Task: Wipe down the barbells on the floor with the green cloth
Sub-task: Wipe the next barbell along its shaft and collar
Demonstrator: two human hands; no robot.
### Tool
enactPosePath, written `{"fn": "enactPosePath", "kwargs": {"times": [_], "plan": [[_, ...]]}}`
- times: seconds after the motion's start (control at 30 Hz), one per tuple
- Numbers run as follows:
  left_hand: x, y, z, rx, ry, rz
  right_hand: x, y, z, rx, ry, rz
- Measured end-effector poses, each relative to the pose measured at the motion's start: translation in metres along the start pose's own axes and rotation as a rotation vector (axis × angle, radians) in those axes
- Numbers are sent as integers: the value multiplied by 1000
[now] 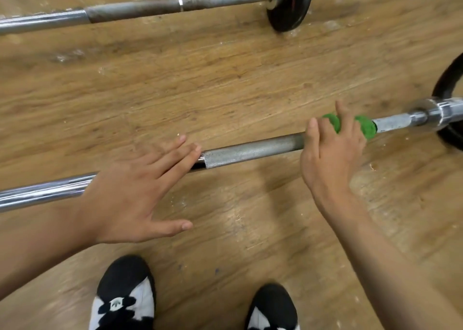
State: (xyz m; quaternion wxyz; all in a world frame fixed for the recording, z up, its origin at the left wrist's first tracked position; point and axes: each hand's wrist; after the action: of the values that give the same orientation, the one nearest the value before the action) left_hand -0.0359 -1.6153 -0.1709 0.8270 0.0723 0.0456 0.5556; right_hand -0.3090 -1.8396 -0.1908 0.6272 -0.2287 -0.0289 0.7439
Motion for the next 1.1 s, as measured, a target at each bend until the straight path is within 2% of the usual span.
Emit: {"fn": "enactPosePath", "kwargs": {"times": [0.07, 0.2, 0.3, 0.5, 0.6, 0.7, 0.8, 1.0, 1.1], "plan": [[1, 7, -2, -16, 28, -6, 24, -33, 4, 7, -74, 71], [5, 14, -6, -74, 14, -46, 76, -82, 13, -26, -307, 471], [9, 16, -8, -71, 0, -95, 67, -65, 25, 14, -473, 615], [16, 21, -17, -77, 45, -189, 55, -26, 58, 310, -634, 854], [18, 22, -21, -196, 3, -224, 52, -25, 71, 429, -719, 895], [19, 25, -18, -286, 18, -239, 48, -34, 78, 422, -779, 874], [20, 26, -15, -273, 30, -259, 37, -43, 82, 418, -850, 869], [16, 21, -10, -265, 28, -246, 26, -25, 69, 318, -757, 924], [11, 19, -8, -209, -22, -230, 18, -18, 55, 272, -697, 1008]]}}
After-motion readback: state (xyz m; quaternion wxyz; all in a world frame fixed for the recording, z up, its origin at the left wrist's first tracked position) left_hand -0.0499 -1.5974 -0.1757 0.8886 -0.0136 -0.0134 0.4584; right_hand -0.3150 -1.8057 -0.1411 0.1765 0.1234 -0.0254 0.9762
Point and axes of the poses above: each hand's wrist, its own x-axis away from the middle knuckle, its own z-axis out of the back of the hand, y = z × x, and after that the axes turned 10 degrees about -z, right-handed
